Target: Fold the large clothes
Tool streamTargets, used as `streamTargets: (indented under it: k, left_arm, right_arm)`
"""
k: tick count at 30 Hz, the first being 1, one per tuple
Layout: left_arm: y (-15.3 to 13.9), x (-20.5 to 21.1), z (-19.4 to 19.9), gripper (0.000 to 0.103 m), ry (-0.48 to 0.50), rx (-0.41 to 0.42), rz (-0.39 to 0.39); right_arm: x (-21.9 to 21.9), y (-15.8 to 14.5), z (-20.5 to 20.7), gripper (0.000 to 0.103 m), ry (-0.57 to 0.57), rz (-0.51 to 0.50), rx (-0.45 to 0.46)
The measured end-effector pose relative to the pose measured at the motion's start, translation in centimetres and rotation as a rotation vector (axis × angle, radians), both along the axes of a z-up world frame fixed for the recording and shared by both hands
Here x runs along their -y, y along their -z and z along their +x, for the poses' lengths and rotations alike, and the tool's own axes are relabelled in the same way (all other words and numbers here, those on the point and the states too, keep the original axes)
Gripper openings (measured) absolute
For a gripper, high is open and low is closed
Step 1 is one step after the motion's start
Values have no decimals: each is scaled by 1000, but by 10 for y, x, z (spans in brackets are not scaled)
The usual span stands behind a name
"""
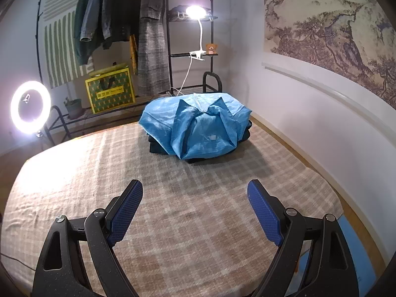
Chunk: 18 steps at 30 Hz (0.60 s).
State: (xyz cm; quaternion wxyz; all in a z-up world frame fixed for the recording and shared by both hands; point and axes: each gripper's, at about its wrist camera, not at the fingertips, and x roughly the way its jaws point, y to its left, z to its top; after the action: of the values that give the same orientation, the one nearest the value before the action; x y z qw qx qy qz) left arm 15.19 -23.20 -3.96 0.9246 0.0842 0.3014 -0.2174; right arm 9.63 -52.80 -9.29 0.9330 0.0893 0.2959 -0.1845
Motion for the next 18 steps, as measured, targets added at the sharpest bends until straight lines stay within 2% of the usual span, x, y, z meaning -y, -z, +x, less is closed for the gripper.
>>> streamTargets:
  k: [8, 18]
  left_arm:
    - [-10, 4, 1, 103, -6, 10, -5]
    - [-10, 4, 2, 103, -4, 9, -3]
  right_arm:
    - [-1, -1, -1, 87, -2, 2, 2]
    - [-1, -1, -1, 87, -3, 5, 2]
